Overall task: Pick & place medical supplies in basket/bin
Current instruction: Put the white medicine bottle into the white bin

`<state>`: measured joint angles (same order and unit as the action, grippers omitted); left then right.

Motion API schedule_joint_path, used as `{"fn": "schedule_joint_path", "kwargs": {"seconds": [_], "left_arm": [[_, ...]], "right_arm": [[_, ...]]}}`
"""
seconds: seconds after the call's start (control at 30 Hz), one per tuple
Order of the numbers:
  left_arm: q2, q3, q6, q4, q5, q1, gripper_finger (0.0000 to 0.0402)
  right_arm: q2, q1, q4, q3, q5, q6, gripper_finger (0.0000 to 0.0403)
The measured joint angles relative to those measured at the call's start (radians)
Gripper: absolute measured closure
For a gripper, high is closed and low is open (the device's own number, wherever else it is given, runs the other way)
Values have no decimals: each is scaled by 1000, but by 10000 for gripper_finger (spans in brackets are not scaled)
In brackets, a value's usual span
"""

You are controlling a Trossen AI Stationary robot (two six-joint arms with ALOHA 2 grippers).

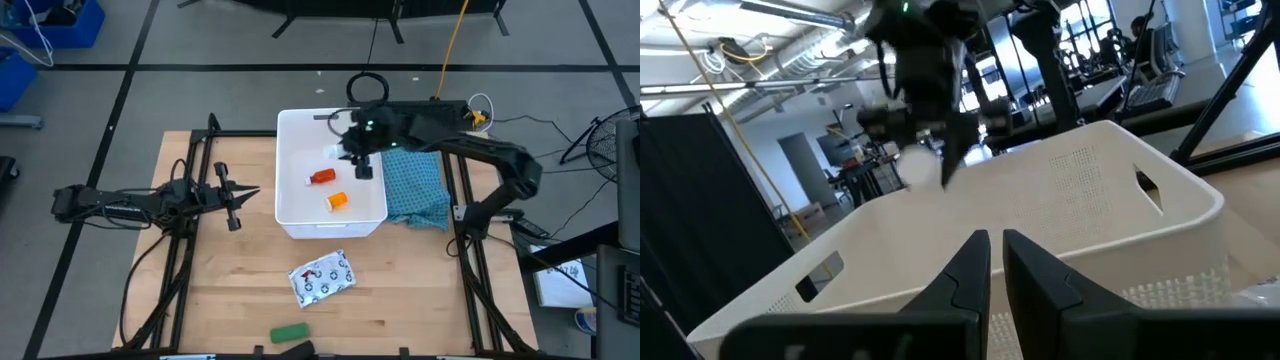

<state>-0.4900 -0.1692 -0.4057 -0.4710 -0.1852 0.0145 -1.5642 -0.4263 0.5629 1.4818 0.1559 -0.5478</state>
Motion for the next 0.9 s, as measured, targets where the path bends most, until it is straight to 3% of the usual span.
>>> {"fn": "schedule_joint_path", "kwargs": {"seconds": [0.13, 0.27, 0.47, 0.7, 0.9], "left_arm": [[0, 0, -4, 0, 0, 0, 364], [0, 0, -4, 2, 0, 0, 364], [0, 0, -10, 4, 0, 0, 364], [0, 0, -11, 4, 0, 0, 364], [0, 0, -11, 4, 0, 0, 364]], "right_arm": [[-86, 0, -1, 0, 4, -73, 245], [-136, 1, 41, 0, 78, -182, 245], [-185, 5, 48, 0, 162, -180, 245], [-201, -22, -4, 0, 83, -72, 245], [-201, -41, -26, 0, 85, -71, 245]]}}
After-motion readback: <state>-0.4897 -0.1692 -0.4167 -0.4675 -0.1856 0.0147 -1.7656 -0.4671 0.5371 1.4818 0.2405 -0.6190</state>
